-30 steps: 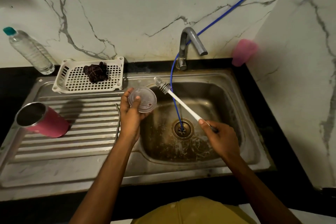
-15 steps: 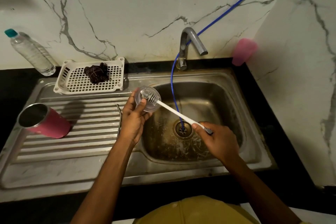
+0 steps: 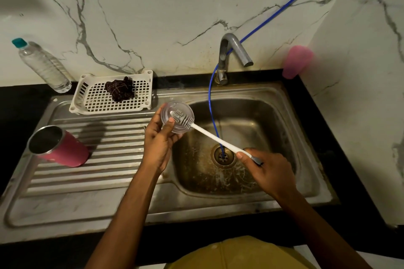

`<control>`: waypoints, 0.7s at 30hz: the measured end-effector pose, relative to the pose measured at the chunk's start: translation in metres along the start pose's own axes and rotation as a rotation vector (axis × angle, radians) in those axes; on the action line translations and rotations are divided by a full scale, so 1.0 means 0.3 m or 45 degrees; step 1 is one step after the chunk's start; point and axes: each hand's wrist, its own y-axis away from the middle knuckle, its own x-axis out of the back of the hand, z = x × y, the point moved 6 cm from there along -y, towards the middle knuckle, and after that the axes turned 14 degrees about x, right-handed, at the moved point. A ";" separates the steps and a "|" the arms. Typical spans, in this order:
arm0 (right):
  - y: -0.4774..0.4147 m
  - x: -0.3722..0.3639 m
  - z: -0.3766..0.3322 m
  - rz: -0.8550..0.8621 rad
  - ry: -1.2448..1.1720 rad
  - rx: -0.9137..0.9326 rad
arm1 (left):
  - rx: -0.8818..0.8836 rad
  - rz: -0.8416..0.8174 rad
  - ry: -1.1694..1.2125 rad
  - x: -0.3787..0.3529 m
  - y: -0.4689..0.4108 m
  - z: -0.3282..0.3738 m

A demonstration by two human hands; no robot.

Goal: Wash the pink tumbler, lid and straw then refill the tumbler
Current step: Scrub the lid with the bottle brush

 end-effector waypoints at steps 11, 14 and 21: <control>-0.014 0.009 0.044 0.031 0.120 -0.165 | 0.007 0.010 -0.011 -0.005 0.006 -0.017; -0.003 0.011 0.039 0.011 0.056 -0.149 | 0.020 0.025 0.043 0.003 0.005 -0.028; 0.010 0.014 0.012 -0.004 0.221 -0.012 | 0.039 0.056 0.024 0.057 -0.006 0.001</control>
